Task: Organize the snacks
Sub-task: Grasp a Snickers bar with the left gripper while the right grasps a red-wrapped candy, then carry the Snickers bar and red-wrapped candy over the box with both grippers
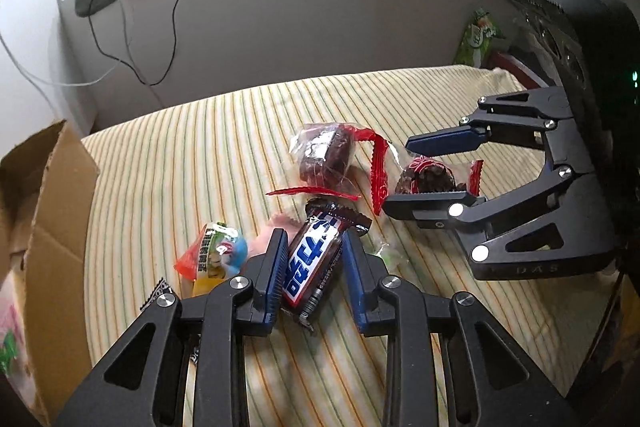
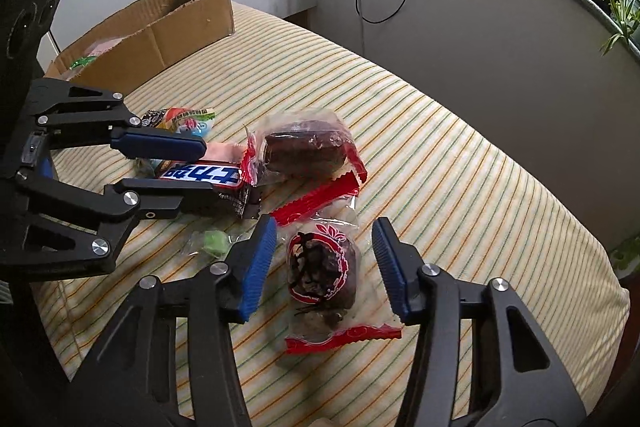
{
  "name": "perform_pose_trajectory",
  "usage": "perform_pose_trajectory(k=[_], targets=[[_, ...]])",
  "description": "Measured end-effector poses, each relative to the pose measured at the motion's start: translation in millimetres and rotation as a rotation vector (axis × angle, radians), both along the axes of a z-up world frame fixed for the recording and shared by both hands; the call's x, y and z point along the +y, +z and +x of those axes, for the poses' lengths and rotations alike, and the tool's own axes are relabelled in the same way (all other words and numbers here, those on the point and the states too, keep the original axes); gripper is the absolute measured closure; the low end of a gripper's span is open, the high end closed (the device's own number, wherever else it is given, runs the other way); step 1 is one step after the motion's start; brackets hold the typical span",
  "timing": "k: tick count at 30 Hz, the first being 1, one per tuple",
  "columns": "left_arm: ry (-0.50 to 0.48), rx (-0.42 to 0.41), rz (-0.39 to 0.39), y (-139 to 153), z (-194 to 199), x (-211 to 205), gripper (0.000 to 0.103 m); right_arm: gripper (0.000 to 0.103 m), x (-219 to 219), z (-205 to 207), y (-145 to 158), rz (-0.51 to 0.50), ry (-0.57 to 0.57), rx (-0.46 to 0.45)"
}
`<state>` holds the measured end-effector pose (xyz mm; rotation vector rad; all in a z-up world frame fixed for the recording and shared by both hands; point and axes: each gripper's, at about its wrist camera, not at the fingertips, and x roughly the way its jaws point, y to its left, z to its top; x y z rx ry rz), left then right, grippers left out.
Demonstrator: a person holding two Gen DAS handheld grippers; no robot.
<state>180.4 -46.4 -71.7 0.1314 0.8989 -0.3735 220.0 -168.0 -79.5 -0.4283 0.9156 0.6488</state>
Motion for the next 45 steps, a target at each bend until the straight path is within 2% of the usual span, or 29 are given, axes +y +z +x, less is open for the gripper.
perform_pose_trajectory(k=[8, 13, 15, 16, 28, 36, 45], targets=[[-0.043, -0.004, 0.064, -4.4, 4.4, -9.6, 0.072, 0.051, -9.9, -4.3, 2.7, 0.001, -0.026, 0.003], [-0.048, 0.015, 0.073, -12.6, 8.0, -11.1, 0.072, 0.051, -17.1, -5.7, 1.0, -0.003, -0.046, 0.008], [-0.032, 0.012, 0.053, -12.9, 8.1, -8.6, 0.073, 0.058, -19.9, -5.1, 0.0, 0.002, -0.060, 0.009], [-0.027, 0.012, 0.046, -13.3, 8.2, -8.9, 0.074, 0.067, -20.6, -4.4, -1.6, 0.005, -0.061, 0.020], [0.032, 0.019, -0.052, -11.7, -0.9, -0.5, 0.076, 0.068, -23.6, -10.1, 0.8, 0.027, -0.092, 0.014], [0.063, -0.033, -0.122, 8.2, -19.8, 10.2, 0.076, 0.069, -31.3, -21.7, 16.8, 0.071, -0.118, -0.010], [0.101, -0.098, -0.152, 31.5, -40.4, 34.2, 0.076, 0.069, -19.2, -38.7, 38.2, 0.093, -0.107, -0.051]])
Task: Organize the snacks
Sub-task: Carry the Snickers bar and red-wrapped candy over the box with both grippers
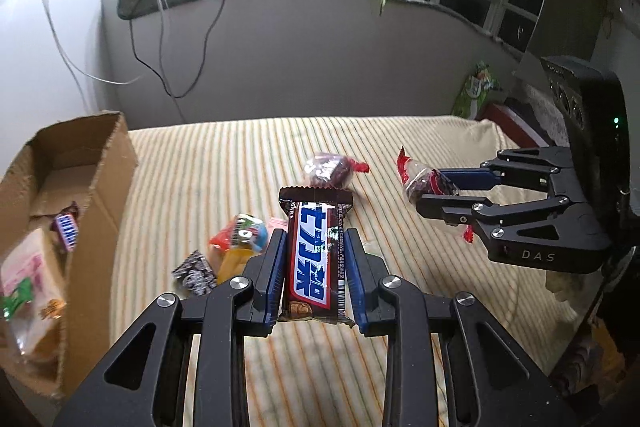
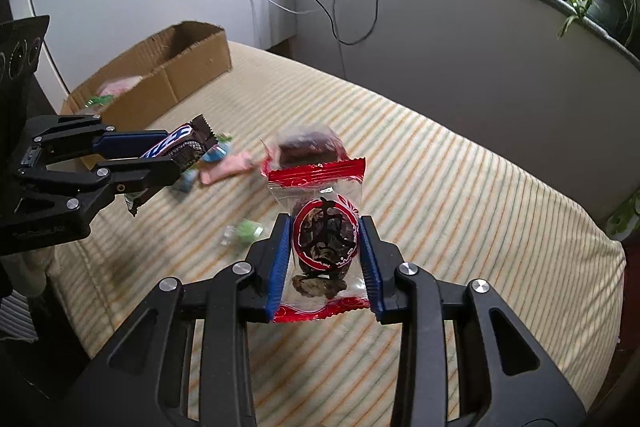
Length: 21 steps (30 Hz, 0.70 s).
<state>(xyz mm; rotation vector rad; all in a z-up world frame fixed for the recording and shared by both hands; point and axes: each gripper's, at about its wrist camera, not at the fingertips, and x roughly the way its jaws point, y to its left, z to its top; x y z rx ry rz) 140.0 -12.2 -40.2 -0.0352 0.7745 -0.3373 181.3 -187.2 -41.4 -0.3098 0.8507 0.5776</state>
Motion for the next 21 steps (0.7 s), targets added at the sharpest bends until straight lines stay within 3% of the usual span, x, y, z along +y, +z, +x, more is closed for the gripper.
perform_pose_trajectory(k=[21], targets=[[0.182, -0.094, -0.022, 30.3, -37.3, 87.0, 0.076, 0.069, 96.1, -20.4, 33.2, 0.039, 0.134, -0.065]])
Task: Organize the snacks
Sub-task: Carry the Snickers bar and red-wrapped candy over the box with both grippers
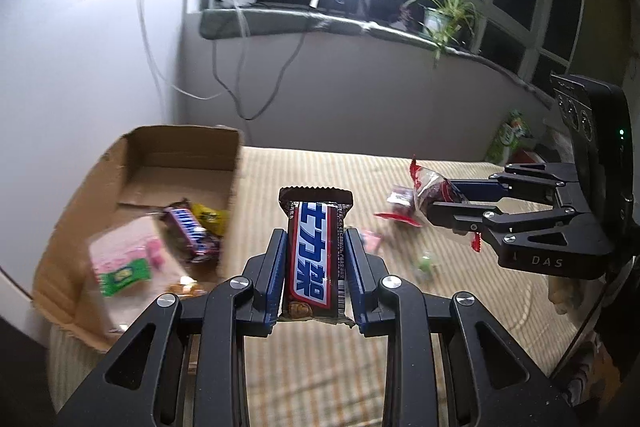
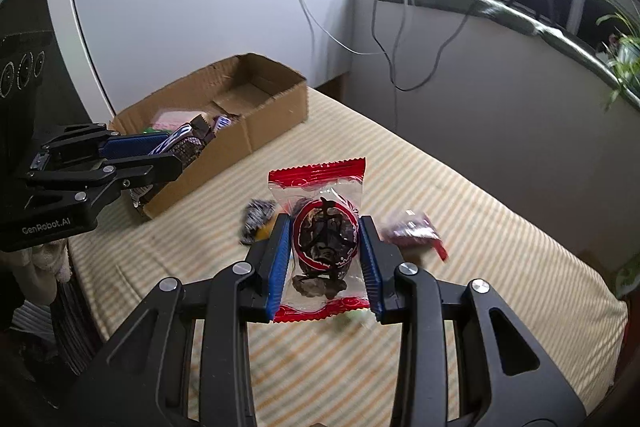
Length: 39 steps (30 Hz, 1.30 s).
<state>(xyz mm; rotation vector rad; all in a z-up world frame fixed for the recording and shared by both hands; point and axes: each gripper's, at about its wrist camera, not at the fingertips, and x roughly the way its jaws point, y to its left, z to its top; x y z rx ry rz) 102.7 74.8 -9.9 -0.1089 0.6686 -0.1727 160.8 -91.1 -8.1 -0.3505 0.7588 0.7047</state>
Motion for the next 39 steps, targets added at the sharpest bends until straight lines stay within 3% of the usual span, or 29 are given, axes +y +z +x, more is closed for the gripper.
perform_pose_trajectory(k=[15, 39], targets=[[0.119, -0.018, 0.012, 5.3, 1.7, 63.0, 0.076, 0.069, 71.8, 21.6, 6.2, 0.006, 0.075, -0.014], [0.214, -0.014, 0.030, -5.2, 14.9, 104.6, 0.076, 0.069, 154.0, 62.6, -13.2, 0.010, 0.114, 0.047]])
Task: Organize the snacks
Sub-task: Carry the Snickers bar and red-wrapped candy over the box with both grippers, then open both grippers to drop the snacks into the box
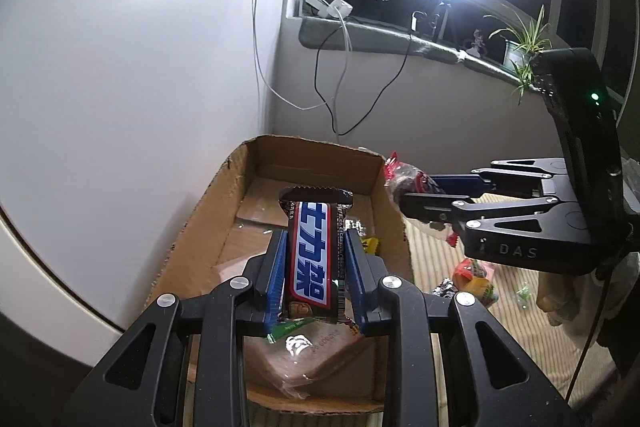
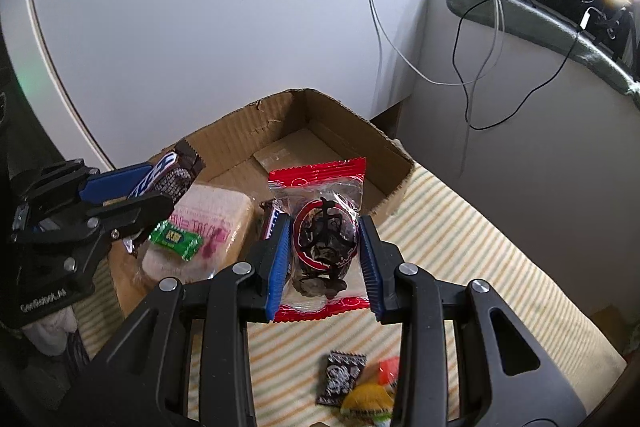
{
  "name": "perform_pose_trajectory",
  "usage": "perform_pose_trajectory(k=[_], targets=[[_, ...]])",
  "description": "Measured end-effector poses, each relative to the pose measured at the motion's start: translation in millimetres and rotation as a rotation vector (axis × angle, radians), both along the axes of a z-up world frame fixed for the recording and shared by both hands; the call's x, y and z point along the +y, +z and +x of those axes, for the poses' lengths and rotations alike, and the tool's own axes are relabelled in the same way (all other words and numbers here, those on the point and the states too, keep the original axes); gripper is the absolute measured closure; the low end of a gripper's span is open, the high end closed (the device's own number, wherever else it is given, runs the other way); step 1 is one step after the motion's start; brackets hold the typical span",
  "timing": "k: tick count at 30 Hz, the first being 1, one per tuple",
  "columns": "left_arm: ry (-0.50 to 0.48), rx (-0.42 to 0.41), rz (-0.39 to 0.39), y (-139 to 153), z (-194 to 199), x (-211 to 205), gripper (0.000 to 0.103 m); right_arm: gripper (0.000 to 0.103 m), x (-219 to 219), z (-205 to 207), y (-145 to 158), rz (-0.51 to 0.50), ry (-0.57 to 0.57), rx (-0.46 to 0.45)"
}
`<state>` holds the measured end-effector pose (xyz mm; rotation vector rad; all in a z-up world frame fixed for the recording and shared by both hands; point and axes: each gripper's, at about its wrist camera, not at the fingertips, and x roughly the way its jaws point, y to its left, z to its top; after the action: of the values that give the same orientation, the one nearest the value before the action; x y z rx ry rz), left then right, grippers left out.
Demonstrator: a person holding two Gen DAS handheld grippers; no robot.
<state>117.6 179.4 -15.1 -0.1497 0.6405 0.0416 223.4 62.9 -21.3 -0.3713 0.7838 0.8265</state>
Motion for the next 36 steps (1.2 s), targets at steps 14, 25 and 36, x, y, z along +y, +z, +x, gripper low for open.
perform_pose_trajectory(k=[14, 25, 36], targets=[[0.014, 0.009, -0.005, -3.2, 3.9, 7.4, 0.076, 0.068, 24.7, 12.5, -11.4, -0.022, 0.012, 0.025], [0.028, 0.012, -0.006, -5.0, 4.0, 9.5, 0.076, 0.068, 29.2, 10.7, -12.5, -0.024, 0.025, 0.025], [0.036, 0.002, -0.005, -0.1, 0.4, 9.2, 0.068, 0.054, 26.7, 7.2, -7.5, -0.022, 0.023, 0.003]])
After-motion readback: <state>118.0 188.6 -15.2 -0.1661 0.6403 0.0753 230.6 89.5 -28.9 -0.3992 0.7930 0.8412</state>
